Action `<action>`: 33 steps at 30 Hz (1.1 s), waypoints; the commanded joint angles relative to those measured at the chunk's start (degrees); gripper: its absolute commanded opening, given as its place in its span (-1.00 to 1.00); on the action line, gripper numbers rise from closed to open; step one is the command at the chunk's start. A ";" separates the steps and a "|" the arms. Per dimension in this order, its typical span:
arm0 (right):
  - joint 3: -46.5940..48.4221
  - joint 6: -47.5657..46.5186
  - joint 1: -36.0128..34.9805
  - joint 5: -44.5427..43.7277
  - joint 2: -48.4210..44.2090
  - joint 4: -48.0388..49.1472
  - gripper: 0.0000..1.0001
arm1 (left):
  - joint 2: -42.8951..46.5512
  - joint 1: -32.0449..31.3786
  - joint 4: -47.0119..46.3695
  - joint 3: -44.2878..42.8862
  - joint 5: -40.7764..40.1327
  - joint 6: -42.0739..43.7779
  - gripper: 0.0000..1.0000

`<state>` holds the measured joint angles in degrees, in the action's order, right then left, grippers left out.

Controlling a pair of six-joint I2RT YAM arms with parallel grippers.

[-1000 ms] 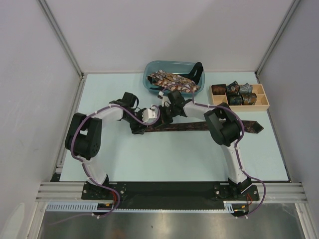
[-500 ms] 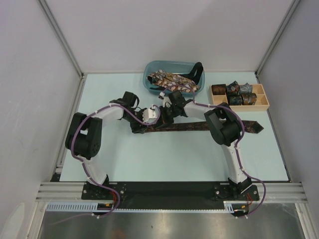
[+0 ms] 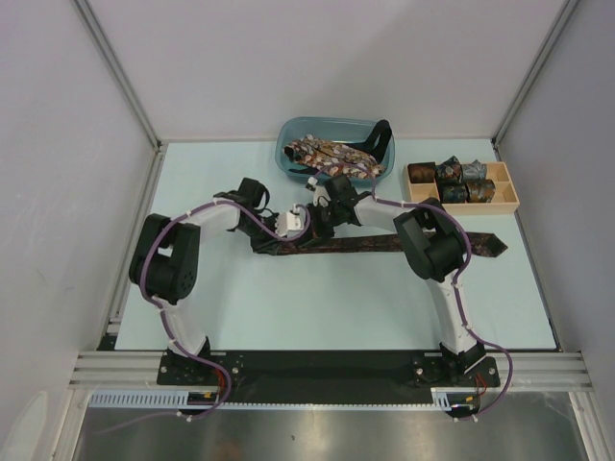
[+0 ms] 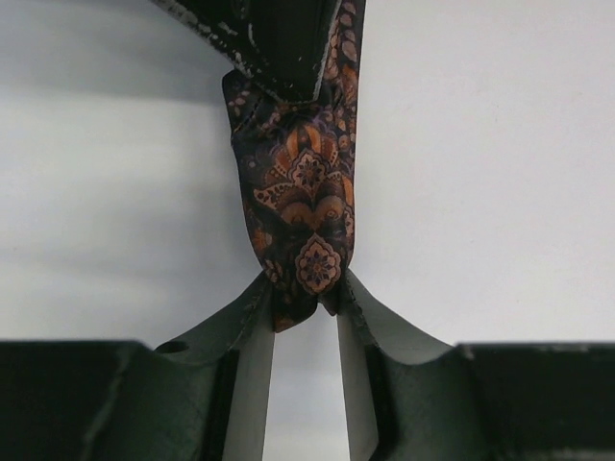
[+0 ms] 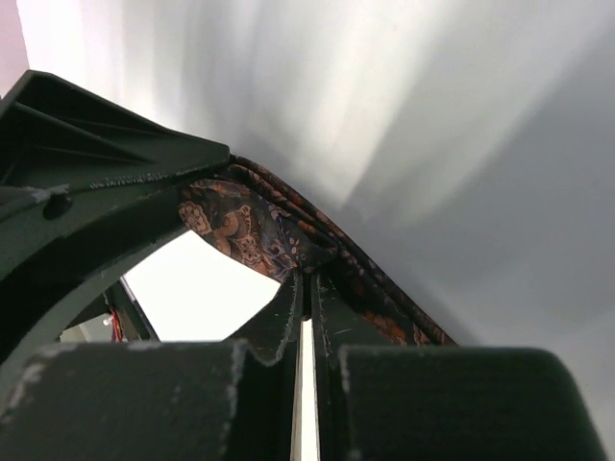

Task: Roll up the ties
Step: Roll the tie at the center of the board.

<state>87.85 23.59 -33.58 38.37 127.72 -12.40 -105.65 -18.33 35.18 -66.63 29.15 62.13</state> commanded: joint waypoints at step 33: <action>-0.75 0.75 1.32 5.31 -2.03 2.04 -0.68 | -7.12 -8.66 4.46 -8.79 -4.27 -1.84 -0.33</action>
<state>87.11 25.02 -33.12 40.60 128.27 -10.94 -111.79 -26.26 37.87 -76.51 27.33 58.67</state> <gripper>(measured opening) 0.130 0.342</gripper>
